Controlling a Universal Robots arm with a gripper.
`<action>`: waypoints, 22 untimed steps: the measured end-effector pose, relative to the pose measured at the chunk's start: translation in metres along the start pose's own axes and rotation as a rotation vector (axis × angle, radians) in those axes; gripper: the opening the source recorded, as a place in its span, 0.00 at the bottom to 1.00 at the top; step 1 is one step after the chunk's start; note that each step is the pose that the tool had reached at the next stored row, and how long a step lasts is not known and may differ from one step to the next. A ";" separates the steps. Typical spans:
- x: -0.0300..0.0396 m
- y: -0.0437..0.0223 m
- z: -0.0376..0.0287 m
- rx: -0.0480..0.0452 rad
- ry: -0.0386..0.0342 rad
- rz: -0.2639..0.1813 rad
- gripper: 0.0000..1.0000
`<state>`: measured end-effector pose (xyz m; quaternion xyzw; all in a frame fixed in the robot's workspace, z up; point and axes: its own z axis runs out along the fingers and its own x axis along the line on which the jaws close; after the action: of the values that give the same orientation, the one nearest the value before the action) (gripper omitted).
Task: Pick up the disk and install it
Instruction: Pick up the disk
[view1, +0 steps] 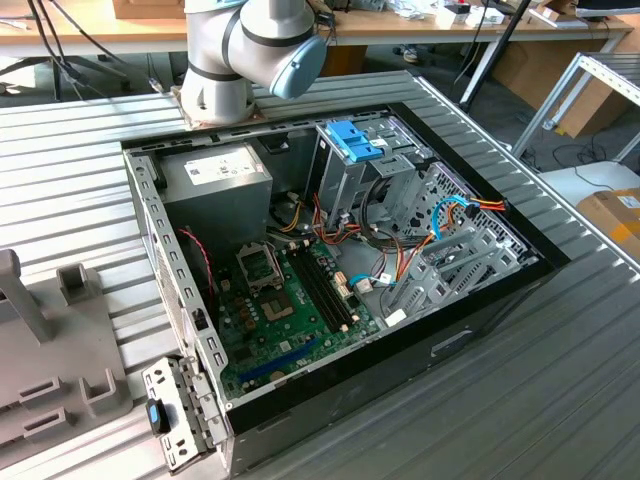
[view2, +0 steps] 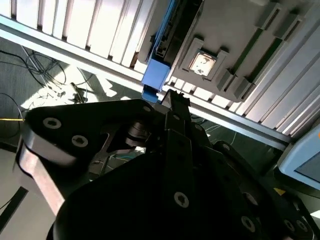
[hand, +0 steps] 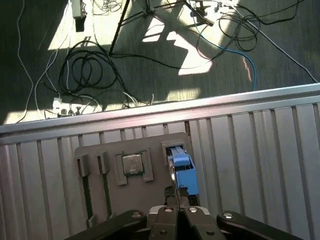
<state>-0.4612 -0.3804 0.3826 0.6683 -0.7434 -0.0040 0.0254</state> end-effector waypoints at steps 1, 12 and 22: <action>0.0000 0.0000 0.0000 0.0005 0.0005 -0.012 0.11; 0.0005 0.0001 0.0001 0.0079 -0.0235 -0.045 0.11; 0.0005 0.0001 0.0008 0.0109 -0.0323 -0.071 0.11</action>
<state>-0.4614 -0.3810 0.3818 0.6944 -0.7195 -0.0116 0.0096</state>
